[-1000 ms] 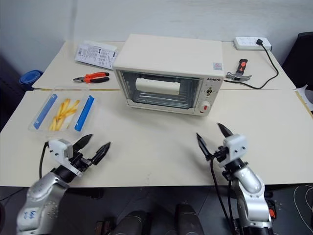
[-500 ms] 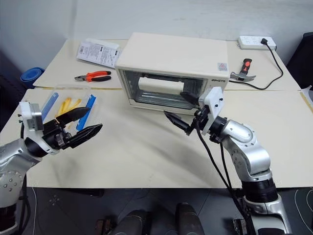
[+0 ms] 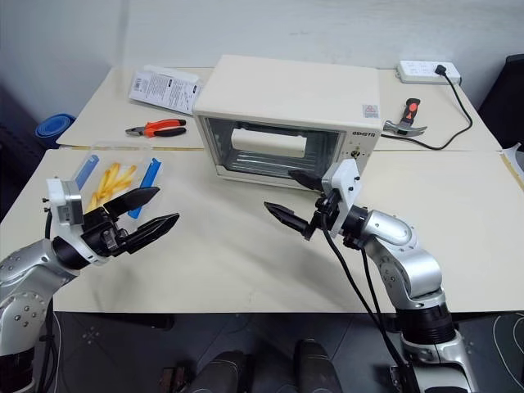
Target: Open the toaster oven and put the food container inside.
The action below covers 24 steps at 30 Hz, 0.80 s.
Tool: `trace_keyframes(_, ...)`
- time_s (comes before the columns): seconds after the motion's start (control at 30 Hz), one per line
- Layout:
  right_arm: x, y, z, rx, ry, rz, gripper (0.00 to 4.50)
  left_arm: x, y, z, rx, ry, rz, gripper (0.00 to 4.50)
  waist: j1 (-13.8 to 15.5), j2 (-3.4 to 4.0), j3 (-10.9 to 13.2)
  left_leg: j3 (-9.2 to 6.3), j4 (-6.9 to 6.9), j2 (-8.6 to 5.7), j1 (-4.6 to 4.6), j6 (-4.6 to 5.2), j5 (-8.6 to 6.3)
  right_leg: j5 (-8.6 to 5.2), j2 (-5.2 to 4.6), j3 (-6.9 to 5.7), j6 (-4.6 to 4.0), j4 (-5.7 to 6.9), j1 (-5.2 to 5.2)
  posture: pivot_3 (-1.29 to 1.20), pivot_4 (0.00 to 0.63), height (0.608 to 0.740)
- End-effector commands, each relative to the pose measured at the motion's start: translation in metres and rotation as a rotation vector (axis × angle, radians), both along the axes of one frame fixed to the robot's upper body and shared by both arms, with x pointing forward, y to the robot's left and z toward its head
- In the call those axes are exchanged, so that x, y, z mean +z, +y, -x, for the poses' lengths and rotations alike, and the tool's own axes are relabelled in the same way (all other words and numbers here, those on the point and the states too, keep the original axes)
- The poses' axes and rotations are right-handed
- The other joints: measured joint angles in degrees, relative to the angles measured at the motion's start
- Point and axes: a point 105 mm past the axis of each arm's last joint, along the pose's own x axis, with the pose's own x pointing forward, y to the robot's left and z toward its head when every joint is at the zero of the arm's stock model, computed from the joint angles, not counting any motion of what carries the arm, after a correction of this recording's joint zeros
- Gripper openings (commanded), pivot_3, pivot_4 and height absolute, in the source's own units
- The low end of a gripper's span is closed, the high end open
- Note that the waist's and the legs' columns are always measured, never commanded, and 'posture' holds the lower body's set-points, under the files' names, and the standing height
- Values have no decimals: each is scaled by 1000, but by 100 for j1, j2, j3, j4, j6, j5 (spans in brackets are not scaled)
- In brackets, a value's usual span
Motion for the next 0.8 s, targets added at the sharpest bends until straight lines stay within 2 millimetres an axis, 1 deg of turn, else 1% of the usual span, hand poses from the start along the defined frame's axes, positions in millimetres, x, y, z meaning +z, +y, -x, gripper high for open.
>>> trace_keyframes(0.03,19,-15,-12,-87,-70,-31,4463,13,-5,3,-48,-48,-4,4500,-14,0,0,1,0,1,0,0,0,0,0,0,0,0,-1,0,150,740)
trace_keyframes(0.1,23,-16,-16,-97,-89,-38,4463,14,-5,2,-45,-62,-15,4500,-20,0,0,3,0,1,1,-1,1,0,1,1,0,1,-2,0,150,740)
trace_keyframes(0.23,29,-8,-16,-43,-135,-63,4463,14,-5,-2,-33,-75,-21,4500,-21,0,0,3,-5,5,2,-3,1,0,4,0,0,3,-5,0,150,740)
trace_keyframes(0.33,30,4,-6,43,-200,-53,4463,10,-4,-4,-23,-58,-16,4500,-12,0,0,2,-5,3,1,-3,1,0,3,0,0,0,-4,0,150,740)
trace_keyframes(0.43,32,8,1,90,-228,-58,4463,12,-1,-9,0,-68,-1,4500,-17,0,0,3,-4,1,0,-2,1,0,3,1,0,0,-4,0,150,740)
trace_keyframes(0.5,27,11,8,135,-234,-15,4463,13,3,-12,8,-71,-4,4500,-16,1,0,1,-4,3,0,-2,1,0,3,-1,0,1,-5,0,150,740)
trace_keyframes(0.57,14,10,17,168,-231,51,4463,17,10,-16,20,-75,10,4500,-16,1,0,2,-5,4,0,-2,1,0,4,-1,0,2,-6,0,150,740)
trace_keyframes(0.67,-7,7,27,190,-223,144,4500,31,19,-25,44,-90,94,3926,-9,1,0,-1,-6,4,0,-3,0,0,4,-4,0,0,-6,0,150,740)
trace_keyframes(0.7,-11,6,29,192,-220,160,4500,36,18,-26,15,-84,142,3586,-10,0,1,0,-4,2,0,-3,0,0,4,-3,0,2,-5,0,150,740)
trace_keyframes(0.77,-16,6,31,185,-215,168,4500,44,21,-42,41,-118,191,3011,2,0,1,0,3,-1,0,-2,1,1,2,-3,2,5,-1,0,150,740)
trace_keyframes(0.8,-17,6,32,181,-215,169,4500,44,19,-50,41,-124,185,2777,4,0,1,1,10,-1,0,-2,1,1,1,-4,2,7,-1,0,150,740)
